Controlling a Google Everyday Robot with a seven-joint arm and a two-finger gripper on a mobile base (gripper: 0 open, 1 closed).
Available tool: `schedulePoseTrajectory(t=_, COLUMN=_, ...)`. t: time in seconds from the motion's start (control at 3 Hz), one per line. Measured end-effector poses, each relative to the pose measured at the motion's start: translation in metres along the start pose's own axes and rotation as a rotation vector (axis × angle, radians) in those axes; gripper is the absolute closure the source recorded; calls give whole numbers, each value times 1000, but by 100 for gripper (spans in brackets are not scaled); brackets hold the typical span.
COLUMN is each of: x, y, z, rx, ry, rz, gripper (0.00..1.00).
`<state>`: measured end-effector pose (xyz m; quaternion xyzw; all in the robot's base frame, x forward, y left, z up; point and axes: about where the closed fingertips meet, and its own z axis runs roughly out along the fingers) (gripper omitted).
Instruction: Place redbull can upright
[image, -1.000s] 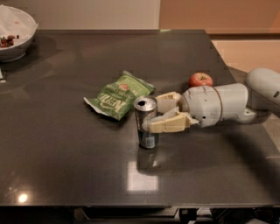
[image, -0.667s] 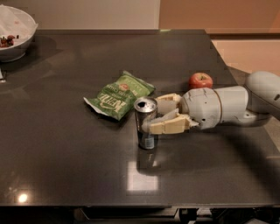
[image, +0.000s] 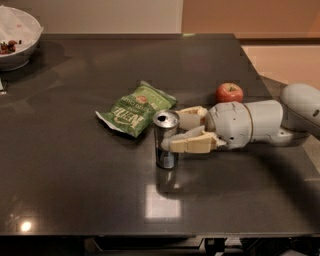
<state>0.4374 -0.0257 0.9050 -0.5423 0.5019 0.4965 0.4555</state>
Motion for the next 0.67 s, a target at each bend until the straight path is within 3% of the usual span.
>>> schedulePoseTrajectory(t=0.33, x=-1, y=0, z=2, rx=-4, ry=0, rz=-1, gripper=0)
schedulePoseTrajectory(t=0.67, x=-1, y=0, z=2, rx=-4, ry=0, rz=-1, gripper=0)
